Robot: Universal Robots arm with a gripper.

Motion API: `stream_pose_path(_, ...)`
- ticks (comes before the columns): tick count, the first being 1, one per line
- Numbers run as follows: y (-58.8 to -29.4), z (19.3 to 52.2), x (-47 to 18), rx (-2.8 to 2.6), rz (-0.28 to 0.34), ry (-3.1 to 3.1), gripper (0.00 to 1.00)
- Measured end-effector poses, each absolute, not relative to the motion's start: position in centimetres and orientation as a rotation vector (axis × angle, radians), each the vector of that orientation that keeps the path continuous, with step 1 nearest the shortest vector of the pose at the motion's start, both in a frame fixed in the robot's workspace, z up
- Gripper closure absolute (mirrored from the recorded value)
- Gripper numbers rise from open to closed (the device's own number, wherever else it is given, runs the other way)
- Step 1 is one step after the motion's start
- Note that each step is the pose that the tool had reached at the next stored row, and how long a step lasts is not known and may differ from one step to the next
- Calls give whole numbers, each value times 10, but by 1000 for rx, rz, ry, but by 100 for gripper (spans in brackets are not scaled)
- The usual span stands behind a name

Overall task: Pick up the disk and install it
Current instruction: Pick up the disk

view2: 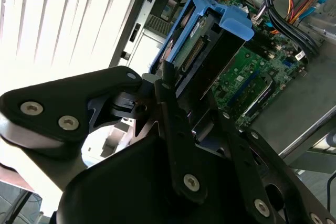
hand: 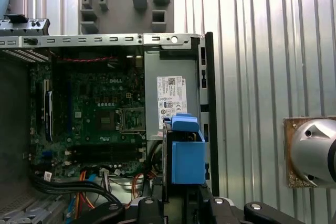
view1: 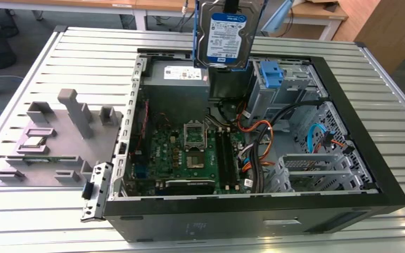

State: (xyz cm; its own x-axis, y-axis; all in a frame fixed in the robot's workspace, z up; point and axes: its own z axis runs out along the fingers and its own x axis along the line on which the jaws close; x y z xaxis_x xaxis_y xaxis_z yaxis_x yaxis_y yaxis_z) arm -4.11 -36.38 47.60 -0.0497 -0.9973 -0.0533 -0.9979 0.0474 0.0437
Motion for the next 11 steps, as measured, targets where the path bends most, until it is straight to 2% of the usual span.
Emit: stream_pose_path(11,-371,476,-41,-2160,107,2267,65)
